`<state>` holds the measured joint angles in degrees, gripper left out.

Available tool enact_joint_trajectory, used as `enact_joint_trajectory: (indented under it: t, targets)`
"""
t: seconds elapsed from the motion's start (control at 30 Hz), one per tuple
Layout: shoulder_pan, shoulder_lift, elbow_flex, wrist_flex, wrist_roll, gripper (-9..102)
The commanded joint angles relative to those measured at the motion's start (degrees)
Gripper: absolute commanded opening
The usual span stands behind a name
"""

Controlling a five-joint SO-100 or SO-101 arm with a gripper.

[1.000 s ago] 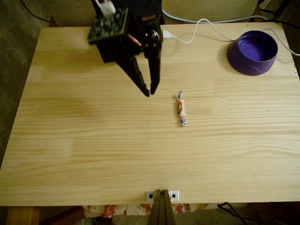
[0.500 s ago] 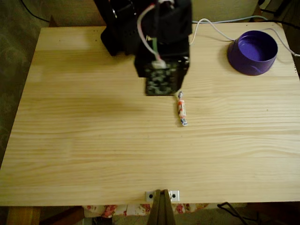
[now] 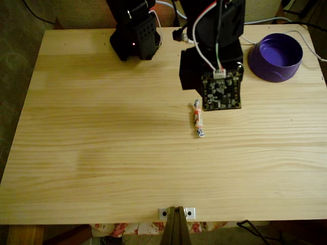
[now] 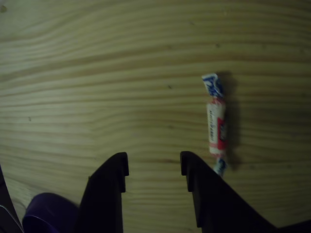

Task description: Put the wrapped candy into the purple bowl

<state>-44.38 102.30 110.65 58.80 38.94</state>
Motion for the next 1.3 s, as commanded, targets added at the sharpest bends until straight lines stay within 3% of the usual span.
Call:
enact_joint_trajectory:
  t: [0.0, 0.47, 1.27]
  targets:
    - [1.76, 0.62, -0.62, -2.20, -0.26, 20]
    - [5.19, -2.29, 7.29, -4.39, -1.67, 19]
    - [4.83, -14.41, -1.14, -4.75, -0.97, 19]
